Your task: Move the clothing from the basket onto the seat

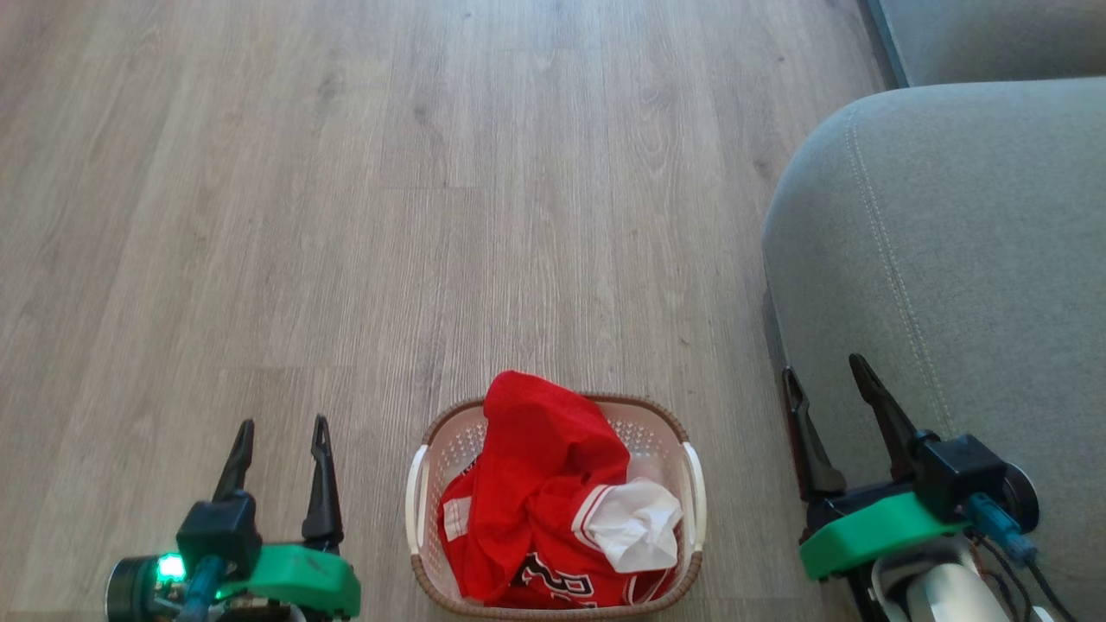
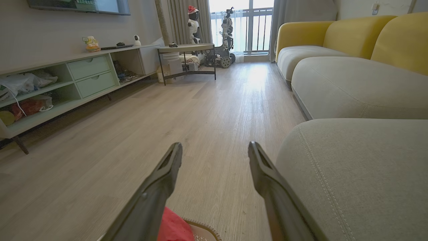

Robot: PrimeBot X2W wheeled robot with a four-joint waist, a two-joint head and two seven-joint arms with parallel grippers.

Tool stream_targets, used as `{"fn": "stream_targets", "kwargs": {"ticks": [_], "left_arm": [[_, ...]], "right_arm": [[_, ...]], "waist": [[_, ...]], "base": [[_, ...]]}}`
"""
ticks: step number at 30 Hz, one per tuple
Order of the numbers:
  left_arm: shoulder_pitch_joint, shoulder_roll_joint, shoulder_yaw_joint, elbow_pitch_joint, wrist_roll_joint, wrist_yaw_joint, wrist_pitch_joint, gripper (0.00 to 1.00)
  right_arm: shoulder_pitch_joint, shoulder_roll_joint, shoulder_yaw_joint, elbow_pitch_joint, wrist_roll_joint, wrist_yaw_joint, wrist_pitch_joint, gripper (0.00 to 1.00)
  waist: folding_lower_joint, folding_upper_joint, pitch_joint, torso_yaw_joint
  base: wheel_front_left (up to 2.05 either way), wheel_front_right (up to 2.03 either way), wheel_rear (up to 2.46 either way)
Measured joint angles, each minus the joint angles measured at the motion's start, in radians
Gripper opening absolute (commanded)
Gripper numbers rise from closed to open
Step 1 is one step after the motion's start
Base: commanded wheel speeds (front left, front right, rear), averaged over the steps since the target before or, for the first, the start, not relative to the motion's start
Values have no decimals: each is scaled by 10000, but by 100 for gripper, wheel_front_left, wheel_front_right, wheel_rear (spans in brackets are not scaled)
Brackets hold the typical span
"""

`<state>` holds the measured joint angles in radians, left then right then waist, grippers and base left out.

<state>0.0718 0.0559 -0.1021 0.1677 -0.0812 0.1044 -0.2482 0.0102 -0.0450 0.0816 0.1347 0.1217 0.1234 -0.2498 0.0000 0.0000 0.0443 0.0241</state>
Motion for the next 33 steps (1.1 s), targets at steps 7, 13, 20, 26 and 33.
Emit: {"fn": "stream_targets", "kwargs": {"ticks": [7, 13, 20, 26, 33], "left_arm": [[-54, -8, -38, -31, 81, -90, 0, 100], [-706, -23, -270, 17, 194, -278, 0, 100], [-2615, -84, -1030, 635, 274, -612, -12, 100], [-4267, -128, -1701, 1868, 180, -704, -13, 100], [-5742, -150, -2704, 3960, 27, -888, -17, 100]], "right_arm": [[-21, 0, -75, -140, -2, 0, 0, 100], [-490, 0, -307, -395, -167, 0, -2, 100], [-1739, -2, -834, -1260, -301, 0, -27, 100], [-2740, -8, -1112, -1860, -504, 0, -31, 100], [-3496, -12, -1172, -2395, -516, 0, -58, 100]], "waist": [[0, 0, 333, 17], [0, 0, 1057, 27], [0, 0, 2486, 8], [1, 0, 3918, -84], [2, -1, 5415, -314]], "base": [[0, 0, 0], [0, 0, 0], [0, 0, 0], [0, 0, 0], [0, 0, 0]]}}
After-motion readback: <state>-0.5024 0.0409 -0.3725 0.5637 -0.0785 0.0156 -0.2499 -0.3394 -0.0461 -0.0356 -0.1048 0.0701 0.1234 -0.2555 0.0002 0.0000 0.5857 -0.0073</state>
